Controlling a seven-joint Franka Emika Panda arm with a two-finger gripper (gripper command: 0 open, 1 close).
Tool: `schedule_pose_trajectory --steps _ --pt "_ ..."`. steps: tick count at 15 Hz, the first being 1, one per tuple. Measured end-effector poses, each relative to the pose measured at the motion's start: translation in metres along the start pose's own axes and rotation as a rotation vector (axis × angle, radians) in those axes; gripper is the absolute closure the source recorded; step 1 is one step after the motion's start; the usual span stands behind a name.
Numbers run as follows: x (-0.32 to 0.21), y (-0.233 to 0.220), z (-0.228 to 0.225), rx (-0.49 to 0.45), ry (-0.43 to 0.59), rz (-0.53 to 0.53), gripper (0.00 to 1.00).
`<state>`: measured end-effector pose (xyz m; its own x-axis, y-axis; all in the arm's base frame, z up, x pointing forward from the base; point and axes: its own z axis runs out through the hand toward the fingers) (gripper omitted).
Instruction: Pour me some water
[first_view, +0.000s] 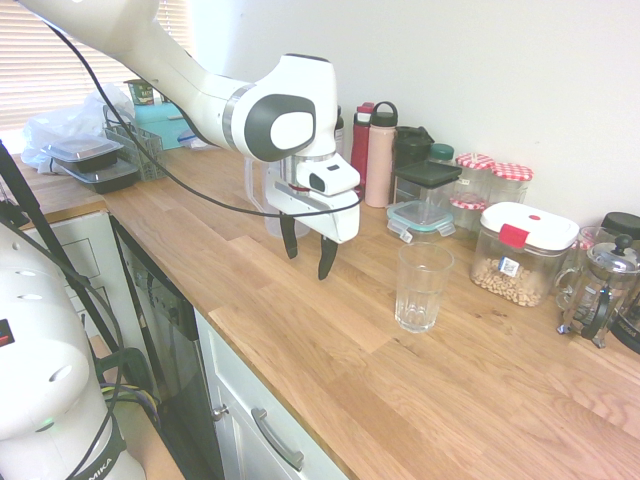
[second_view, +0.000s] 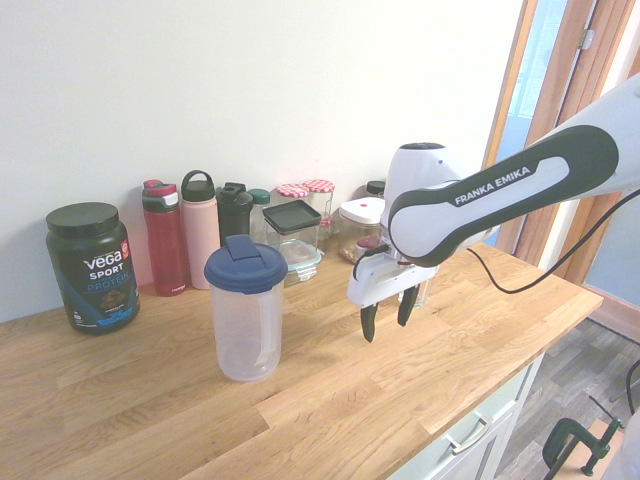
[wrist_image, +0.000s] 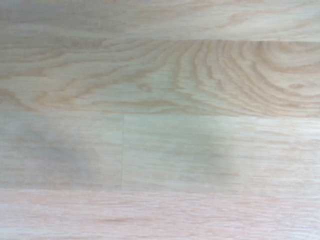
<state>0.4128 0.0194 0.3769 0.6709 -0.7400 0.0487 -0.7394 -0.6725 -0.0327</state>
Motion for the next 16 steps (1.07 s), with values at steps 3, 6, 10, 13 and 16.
schedule_pose_trajectory --steps 3,6,10,13,16 --pt "0.003 0.000 0.004 -0.010 -0.009 0.012 0.00" --pt "-0.009 0.002 -0.017 -0.024 -0.031 0.057 0.00" --pt "-0.073 -0.001 -0.077 -0.009 0.005 0.077 0.00" --pt "-0.134 -0.015 -0.108 0.027 0.054 0.047 0.00" --pt "-0.172 -0.045 -0.116 0.070 0.099 0.039 0.00"
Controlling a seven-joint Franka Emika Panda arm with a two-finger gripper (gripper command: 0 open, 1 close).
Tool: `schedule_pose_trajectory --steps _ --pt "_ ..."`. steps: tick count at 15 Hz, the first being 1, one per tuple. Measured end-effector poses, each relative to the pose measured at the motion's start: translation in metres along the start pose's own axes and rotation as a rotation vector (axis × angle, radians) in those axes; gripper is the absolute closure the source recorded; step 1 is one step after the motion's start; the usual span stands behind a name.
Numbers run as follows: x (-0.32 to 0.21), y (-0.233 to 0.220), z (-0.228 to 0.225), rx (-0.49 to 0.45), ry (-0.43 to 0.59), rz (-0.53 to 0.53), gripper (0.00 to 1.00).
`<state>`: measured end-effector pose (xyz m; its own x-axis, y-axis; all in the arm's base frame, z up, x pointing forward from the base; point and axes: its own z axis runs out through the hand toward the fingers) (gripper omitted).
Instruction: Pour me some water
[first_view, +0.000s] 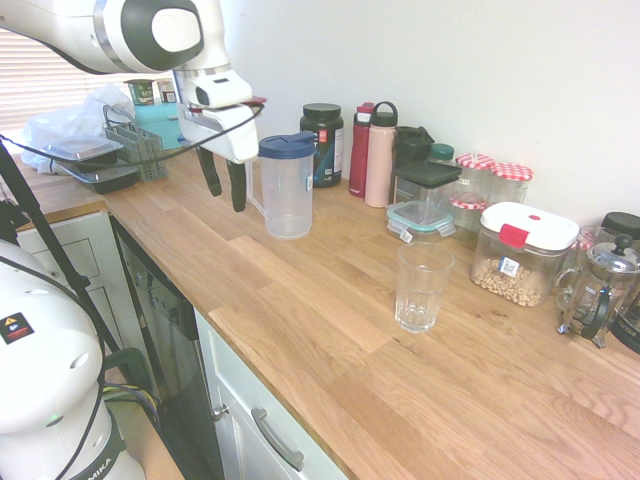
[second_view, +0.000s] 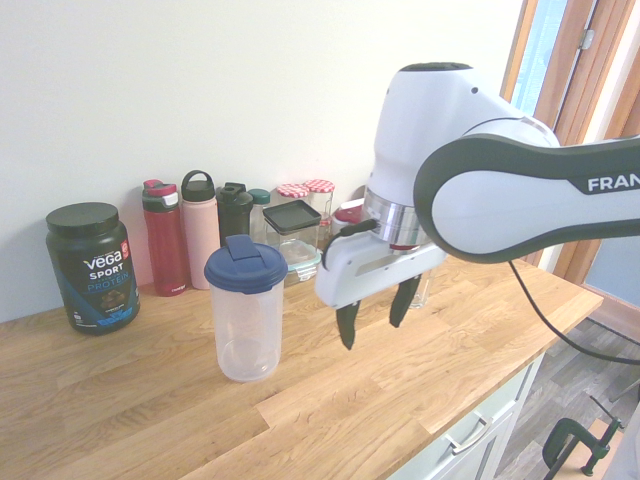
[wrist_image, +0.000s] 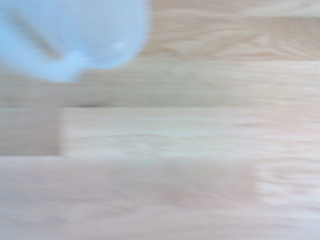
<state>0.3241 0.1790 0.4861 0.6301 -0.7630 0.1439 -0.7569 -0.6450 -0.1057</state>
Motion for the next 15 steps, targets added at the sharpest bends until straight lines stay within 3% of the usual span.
schedule_pose_trajectory --steps 4,7,15 --pt "-0.015 -0.045 0.009 0.040 0.004 0.018 0.00" --pt "-0.027 -0.070 0.018 0.062 0.078 0.027 0.00" --pt "-0.014 -0.114 0.046 0.089 0.136 0.091 0.00"
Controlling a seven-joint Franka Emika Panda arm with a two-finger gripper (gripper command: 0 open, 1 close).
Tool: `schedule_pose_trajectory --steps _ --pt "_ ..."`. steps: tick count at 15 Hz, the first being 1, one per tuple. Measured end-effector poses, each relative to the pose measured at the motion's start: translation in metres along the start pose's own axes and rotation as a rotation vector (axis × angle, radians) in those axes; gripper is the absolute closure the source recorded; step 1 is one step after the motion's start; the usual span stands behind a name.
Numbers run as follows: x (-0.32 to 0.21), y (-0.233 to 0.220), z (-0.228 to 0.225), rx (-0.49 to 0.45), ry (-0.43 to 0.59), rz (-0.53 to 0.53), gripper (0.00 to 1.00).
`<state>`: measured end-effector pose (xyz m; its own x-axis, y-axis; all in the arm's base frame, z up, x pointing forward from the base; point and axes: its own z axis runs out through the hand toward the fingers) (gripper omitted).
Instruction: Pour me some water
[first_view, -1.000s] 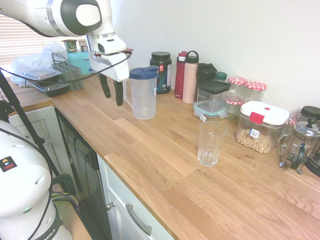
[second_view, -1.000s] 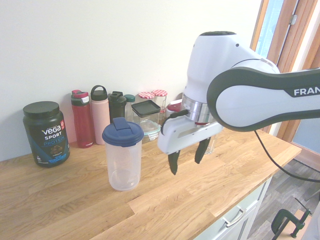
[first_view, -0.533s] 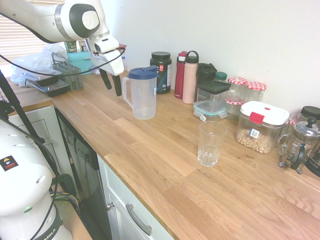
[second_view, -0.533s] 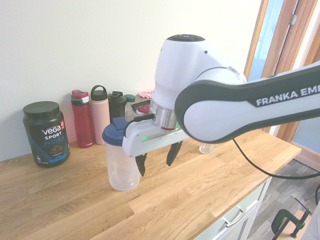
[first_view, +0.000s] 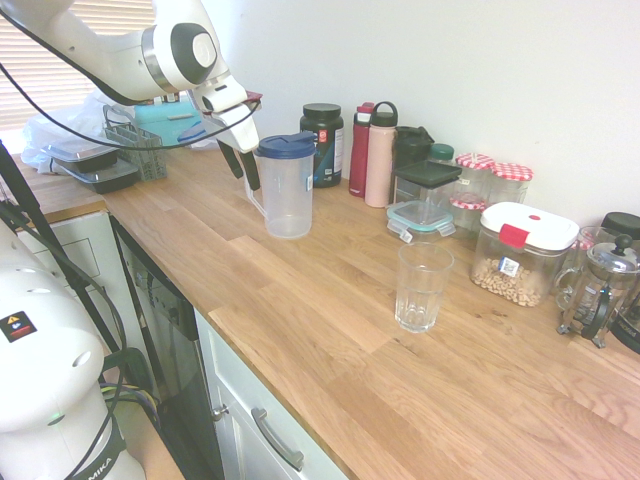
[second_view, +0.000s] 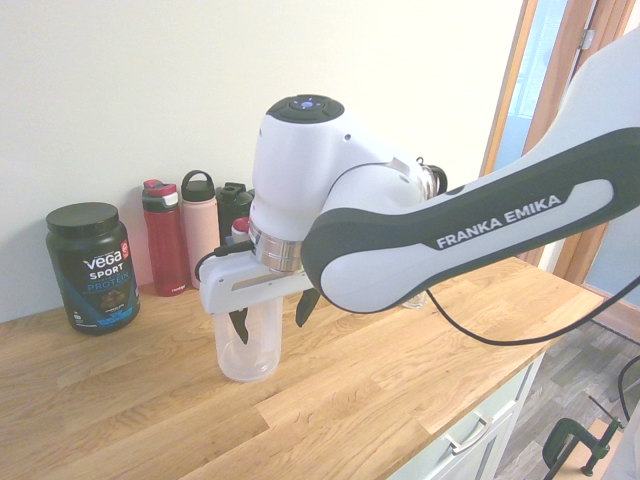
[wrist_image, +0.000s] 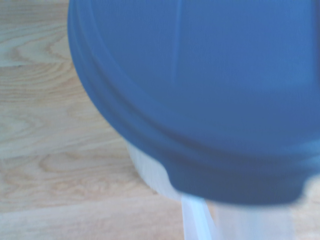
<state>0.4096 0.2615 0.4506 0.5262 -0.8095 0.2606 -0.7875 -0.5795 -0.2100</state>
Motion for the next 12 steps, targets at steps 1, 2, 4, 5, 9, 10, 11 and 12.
schedule_pose_trajectory --steps 1,2,4,5,9,10,11,12 --pt "0.002 -0.004 0.004 0.010 -0.008 0.002 0.00" --pt "0.004 -0.007 0.008 0.021 -0.017 0.007 0.00" --pt "0.009 -0.012 0.012 0.040 -0.011 0.026 1.00" --pt "0.012 -0.013 0.012 0.047 -0.004 0.034 1.00" --pt "0.018 -0.013 0.012 0.053 -0.002 0.045 1.00" --pt "0.019 -0.013 0.012 0.054 -0.002 0.046 1.00" --pt "0.018 -0.014 0.012 0.057 -0.003 0.045 1.00" --pt "0.018 -0.014 0.011 0.062 -0.005 0.042 1.00"
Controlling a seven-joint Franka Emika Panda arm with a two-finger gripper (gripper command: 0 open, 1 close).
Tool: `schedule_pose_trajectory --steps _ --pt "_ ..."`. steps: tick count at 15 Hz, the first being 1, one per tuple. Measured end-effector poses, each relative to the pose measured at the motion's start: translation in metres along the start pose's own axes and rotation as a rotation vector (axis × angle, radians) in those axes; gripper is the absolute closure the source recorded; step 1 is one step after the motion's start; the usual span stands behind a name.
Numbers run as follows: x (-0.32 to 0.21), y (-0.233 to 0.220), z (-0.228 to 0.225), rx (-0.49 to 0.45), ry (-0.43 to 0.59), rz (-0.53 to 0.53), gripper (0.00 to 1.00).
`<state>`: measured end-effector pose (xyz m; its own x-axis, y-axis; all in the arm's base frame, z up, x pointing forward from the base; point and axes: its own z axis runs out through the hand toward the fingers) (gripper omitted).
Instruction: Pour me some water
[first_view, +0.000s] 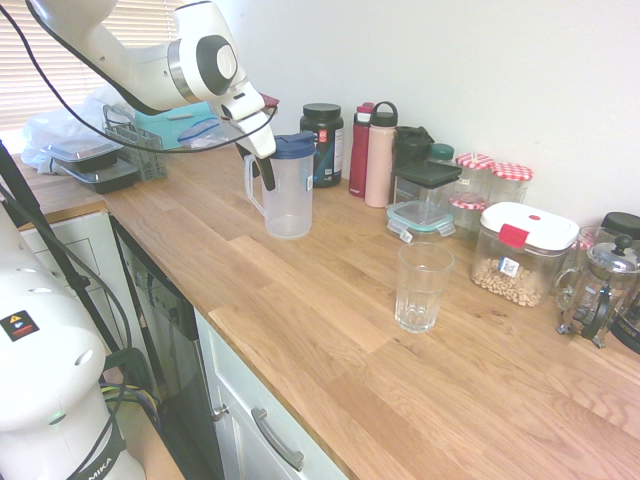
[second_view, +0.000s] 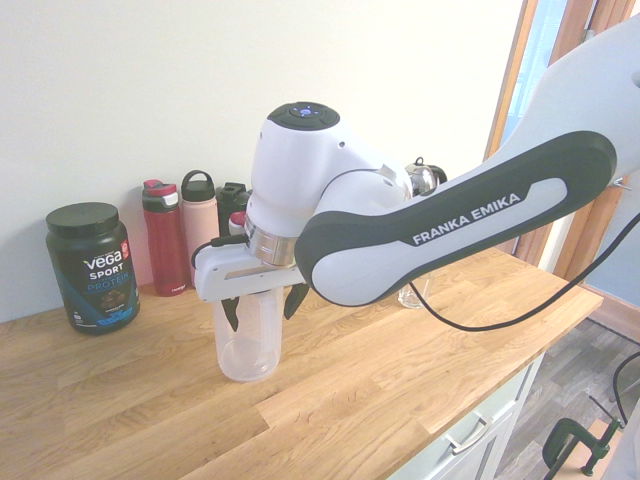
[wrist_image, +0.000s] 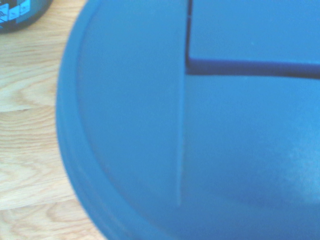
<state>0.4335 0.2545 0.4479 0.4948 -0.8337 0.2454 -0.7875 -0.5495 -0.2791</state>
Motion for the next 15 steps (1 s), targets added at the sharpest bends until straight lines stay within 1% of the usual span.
schedule_pose_trajectory --steps 7,15 --pt "-0.016 -0.011 -0.017 0.032 0.003 -0.042 1.00" --pt "-0.014 -0.011 -0.012 0.020 0.003 -0.041 1.00"
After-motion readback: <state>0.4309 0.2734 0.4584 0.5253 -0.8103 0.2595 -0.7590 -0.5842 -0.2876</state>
